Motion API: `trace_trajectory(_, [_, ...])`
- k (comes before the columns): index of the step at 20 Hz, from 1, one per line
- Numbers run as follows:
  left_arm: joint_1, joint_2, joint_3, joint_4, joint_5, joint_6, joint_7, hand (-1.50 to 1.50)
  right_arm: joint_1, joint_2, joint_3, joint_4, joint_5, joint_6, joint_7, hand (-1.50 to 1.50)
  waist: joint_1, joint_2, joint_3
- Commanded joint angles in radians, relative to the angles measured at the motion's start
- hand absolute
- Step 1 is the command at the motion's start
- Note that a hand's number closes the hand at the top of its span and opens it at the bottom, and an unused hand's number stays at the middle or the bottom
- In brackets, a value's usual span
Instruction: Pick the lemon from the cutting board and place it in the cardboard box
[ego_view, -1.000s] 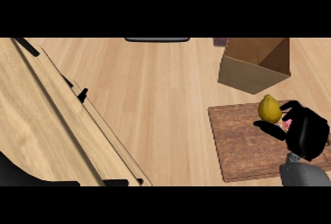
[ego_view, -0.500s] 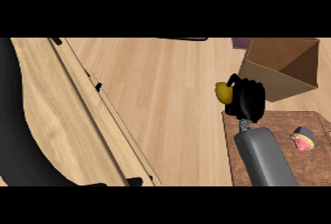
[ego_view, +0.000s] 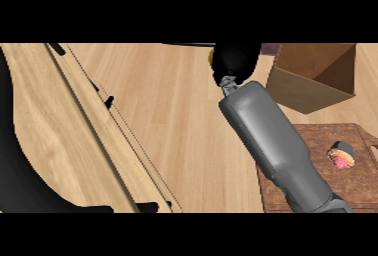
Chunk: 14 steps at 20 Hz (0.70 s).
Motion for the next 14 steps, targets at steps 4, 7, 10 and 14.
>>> trace_trajectory(4, [0.010,0.008,0.033,0.006,0.015,0.004,-0.004,0.00,-0.245,0.002,-0.029,0.071,-0.034,0.111,0.225,1.50,-0.050,-0.004,0.002])
trace_trajectory(7, [0.002,-0.024,0.011,-0.015,-0.009,0.033,0.031,0.00,-0.287,-0.015,-0.089,0.082,-0.017,0.093,0.238,1.50,-0.059,-0.004,0.002])
trace_trajectory(10, [0.073,0.008,0.033,-0.040,0.018,-0.002,-0.002,0.00,-0.181,-0.040,-0.070,-0.015,0.021,0.070,0.236,1.50,-0.072,-0.009,0.003])
trace_trajectory(14, [0.049,0.010,0.039,-0.055,0.007,0.006,0.039,0.00,-0.184,-0.092,-0.140,-0.021,0.007,0.109,0.217,1.50,-0.075,-0.009,0.003])
